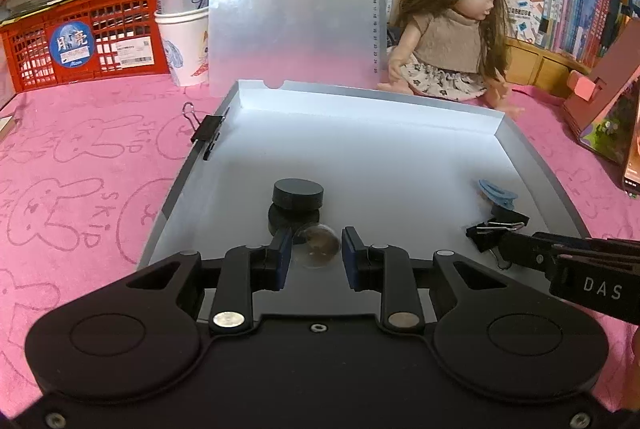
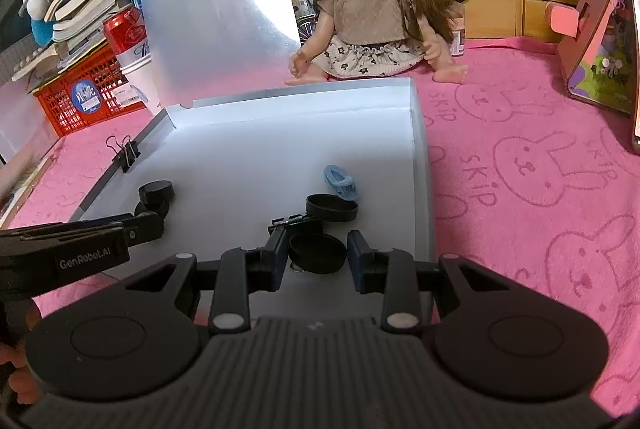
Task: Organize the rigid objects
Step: 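Carry the clear ball and black cap into the white box and open both tools, then withdraw both open tools from the box toward the remaining objects on the cloth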
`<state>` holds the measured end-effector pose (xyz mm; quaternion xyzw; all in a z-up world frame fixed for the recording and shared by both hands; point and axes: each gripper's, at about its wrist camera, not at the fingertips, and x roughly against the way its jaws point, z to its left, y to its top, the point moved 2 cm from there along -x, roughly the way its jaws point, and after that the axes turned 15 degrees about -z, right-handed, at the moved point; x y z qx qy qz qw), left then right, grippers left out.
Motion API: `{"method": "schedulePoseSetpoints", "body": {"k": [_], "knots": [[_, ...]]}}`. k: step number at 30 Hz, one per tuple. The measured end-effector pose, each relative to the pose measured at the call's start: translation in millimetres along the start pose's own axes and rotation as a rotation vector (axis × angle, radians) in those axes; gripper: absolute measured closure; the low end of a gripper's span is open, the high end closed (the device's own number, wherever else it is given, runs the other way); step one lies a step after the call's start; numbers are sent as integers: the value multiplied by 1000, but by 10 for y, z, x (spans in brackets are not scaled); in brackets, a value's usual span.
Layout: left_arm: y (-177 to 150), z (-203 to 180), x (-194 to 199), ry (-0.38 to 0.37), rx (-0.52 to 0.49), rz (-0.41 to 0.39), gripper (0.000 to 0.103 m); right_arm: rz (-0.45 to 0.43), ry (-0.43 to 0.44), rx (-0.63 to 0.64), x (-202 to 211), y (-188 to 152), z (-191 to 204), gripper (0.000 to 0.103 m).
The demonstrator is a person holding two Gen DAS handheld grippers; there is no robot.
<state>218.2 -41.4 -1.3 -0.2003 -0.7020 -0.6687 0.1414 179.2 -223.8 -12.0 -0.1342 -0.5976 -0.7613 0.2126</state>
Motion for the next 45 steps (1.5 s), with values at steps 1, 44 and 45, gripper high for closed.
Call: {"method": "schedulePoseSetpoints", "body": {"k": [1,44,45], "knots": [[2,5,11,3,-1,-4,77,-3,-2,1,5,0,3,63],[-256,62,1227,-118,-66,-138,25,-191,99,190,977,-174,349,14],[-273,61,1253,-122,-67,-138,25,-196,101,196,1002,-193,353,13]]}}
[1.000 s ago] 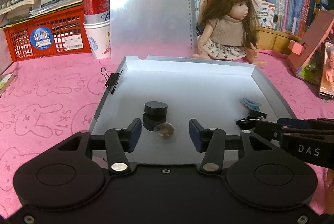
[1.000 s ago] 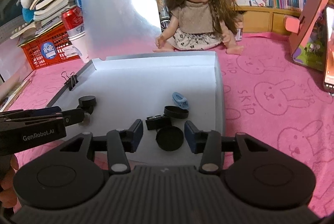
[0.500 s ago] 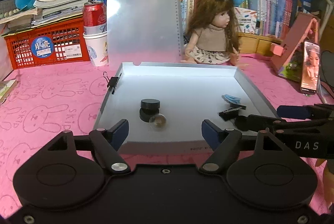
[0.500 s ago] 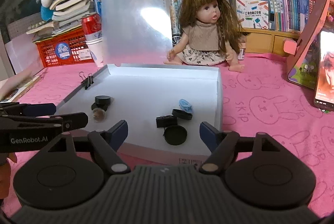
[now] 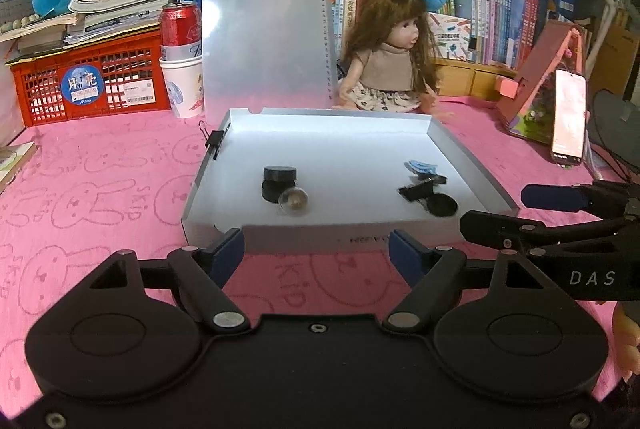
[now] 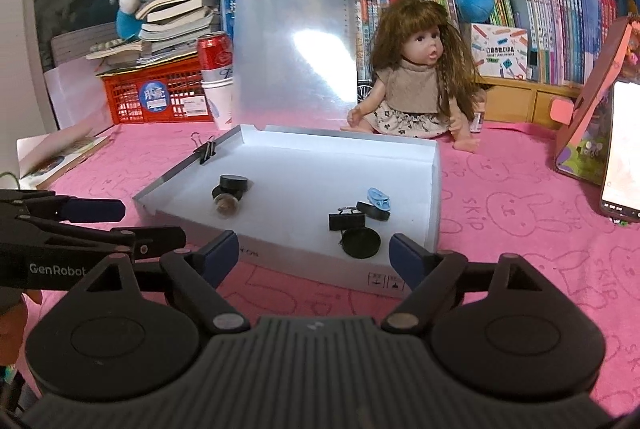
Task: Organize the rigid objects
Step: 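Withdraw both open tools from the box toward the remaining objects on the cloth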
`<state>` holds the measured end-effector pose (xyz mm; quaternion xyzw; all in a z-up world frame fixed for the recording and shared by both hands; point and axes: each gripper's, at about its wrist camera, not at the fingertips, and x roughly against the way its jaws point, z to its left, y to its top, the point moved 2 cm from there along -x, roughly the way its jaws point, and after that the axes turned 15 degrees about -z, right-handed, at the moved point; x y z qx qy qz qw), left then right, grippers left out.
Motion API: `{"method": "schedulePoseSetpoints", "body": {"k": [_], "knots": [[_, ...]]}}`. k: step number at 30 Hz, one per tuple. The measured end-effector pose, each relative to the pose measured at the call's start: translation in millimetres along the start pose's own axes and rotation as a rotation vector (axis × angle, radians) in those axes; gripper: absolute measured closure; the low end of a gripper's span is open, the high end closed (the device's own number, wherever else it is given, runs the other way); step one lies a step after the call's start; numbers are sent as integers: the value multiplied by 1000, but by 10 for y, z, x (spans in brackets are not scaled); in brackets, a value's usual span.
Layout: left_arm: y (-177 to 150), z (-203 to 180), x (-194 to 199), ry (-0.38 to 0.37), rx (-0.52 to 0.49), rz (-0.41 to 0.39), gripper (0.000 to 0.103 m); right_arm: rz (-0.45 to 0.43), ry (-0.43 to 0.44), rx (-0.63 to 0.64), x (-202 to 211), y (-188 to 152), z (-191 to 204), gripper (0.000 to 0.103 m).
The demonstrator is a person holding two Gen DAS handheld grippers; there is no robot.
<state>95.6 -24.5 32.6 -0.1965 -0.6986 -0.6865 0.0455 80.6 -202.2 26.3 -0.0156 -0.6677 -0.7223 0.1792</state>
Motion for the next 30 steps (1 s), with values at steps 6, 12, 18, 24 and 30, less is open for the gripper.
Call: {"method": "schedulePoseSetpoints", "body": {"k": [6,12,18,24,30], "knots": [[-80,-37,138,-13,-16,-6,24,-15,10,9,119,-69,28,13],[-150,-46,266,-21,-21,-16,24,-33,14,16,226,-116,56,12],[-247,-52,357,-26,-26,-9,24,-36,18,25,311,-205,81,11],[-357,-58,415,-28,-26,5,24,-24,19,28,360,-306,97,10],[-455,-59,466,-29,-24,19,24,-18,14,30,399,-390,102,10]]}}
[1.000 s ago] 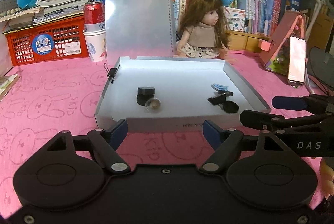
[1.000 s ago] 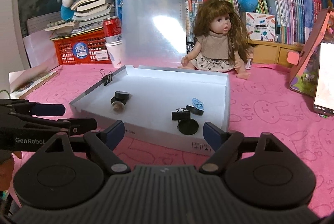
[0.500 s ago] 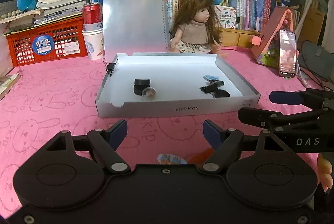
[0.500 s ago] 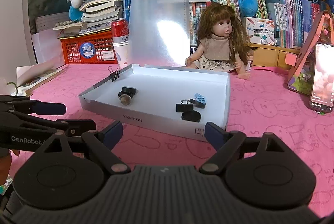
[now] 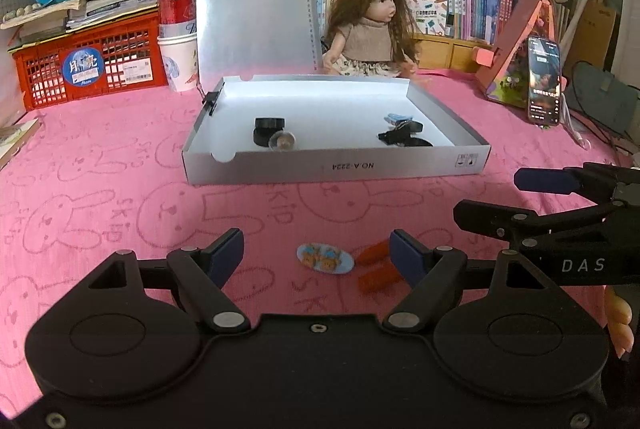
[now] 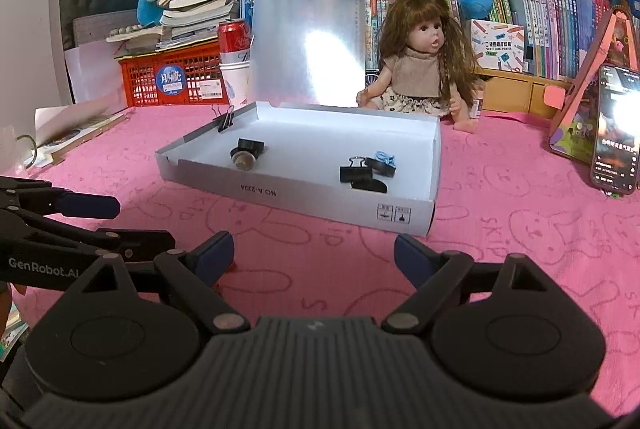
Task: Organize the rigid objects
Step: 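Withdraw both open tools from the box toward the remaining objects on the cloth, then grasp the patterned round disc with the left tool while the right tool grasps the brown nut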
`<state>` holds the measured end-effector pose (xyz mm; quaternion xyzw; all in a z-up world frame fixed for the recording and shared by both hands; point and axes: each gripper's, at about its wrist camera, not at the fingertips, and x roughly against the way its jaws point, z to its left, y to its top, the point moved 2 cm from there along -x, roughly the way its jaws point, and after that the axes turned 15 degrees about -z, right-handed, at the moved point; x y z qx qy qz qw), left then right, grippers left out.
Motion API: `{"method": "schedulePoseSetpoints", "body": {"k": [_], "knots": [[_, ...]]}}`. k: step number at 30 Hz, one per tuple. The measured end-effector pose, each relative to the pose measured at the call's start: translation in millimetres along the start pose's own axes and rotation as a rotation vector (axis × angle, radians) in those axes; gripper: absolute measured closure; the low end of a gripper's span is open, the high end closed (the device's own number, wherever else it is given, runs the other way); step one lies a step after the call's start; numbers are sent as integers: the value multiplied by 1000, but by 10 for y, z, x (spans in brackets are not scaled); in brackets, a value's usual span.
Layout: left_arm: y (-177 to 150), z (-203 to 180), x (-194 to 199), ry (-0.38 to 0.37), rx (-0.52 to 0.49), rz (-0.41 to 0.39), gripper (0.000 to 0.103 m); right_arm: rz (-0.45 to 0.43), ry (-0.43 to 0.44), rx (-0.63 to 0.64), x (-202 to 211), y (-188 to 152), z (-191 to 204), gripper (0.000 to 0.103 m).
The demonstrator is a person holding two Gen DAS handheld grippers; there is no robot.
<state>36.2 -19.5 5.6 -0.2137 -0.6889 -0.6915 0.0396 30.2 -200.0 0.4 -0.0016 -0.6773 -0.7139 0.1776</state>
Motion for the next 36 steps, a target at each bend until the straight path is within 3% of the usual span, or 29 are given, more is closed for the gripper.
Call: {"method": "schedulePoseSetpoints", "body": {"k": [8,12,16,19,26,28,30,33,36], "knots": [[-114,9,65,-7,-16,12,25,1,8,31,78,-107,33,10],[-135,-3,86,-24,-10,22,33,3,28,44,107,-150,72,10],[-150,7,96,-29,6,36,48,5,70,52,129,-191,121,10],[-159,43,91,-17,15,40,51,5,116,61,142,-213,175,11],[-142,71,61,-3,17,38,51,23,198,129,105,-258,414,29],[-135,64,47,-2,12,34,51,30,214,143,97,-275,467,39],[-127,55,31,-3,8,31,51,38,225,154,86,-290,505,54],[-123,31,1,-5,-6,27,51,43,227,152,79,-303,513,68],[-126,16,-49,-4,-17,27,51,36,211,142,86,-304,487,73]]}}
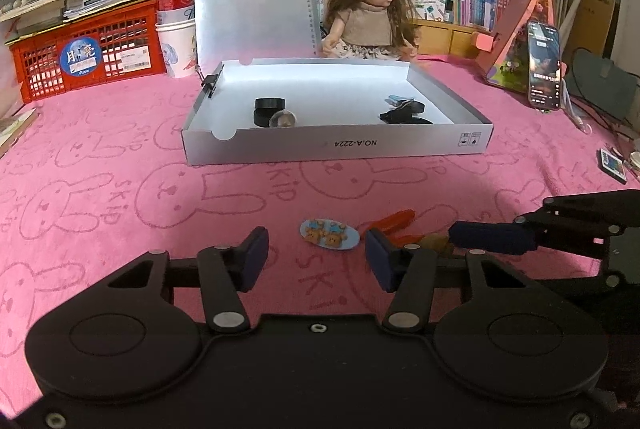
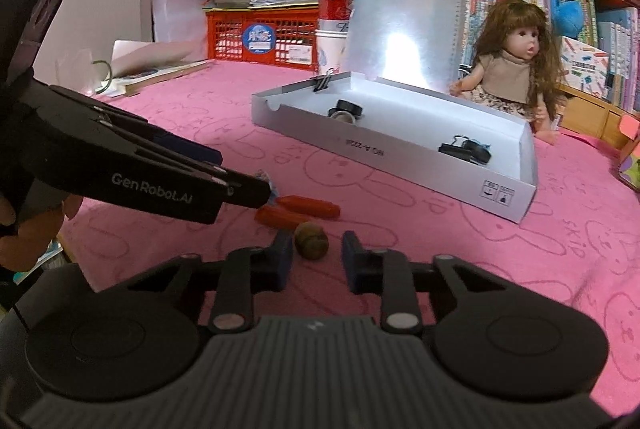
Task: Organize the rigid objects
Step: 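Grasp the patterned round disc with the left tool while the right tool grasps the brown nut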
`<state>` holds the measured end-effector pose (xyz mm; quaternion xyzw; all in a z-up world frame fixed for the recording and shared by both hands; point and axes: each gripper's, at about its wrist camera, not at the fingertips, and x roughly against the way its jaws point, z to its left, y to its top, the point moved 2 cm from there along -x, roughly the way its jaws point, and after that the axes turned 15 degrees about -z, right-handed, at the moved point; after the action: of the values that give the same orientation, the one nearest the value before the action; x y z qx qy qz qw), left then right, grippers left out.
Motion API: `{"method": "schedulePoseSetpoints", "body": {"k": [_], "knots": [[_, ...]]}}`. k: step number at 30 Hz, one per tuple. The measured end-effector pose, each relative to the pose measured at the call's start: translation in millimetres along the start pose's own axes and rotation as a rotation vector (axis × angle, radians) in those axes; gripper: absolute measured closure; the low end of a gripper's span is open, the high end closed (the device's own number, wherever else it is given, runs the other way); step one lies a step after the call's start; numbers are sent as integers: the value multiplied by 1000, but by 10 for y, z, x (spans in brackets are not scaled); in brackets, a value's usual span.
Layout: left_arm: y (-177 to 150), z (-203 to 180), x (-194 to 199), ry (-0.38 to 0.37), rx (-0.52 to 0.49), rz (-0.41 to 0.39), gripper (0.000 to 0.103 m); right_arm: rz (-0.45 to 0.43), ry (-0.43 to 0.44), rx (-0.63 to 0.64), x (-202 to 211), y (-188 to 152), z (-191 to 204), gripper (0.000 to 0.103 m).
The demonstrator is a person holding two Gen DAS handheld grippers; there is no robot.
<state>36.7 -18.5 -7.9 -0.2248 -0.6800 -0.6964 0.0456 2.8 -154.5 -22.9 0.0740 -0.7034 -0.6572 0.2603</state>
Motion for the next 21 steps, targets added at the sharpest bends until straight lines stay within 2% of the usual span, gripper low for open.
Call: {"method": "schedulePoseSetpoints", "body": {"k": [3,21], "knots": [[-1,-4,-48,7,-6,-2,51,-7,-18,-11,26,6,-37,78],[-55,-5,-158,22,-15,1,50,-41,-126,-36,61,-14,-185,79]]}}
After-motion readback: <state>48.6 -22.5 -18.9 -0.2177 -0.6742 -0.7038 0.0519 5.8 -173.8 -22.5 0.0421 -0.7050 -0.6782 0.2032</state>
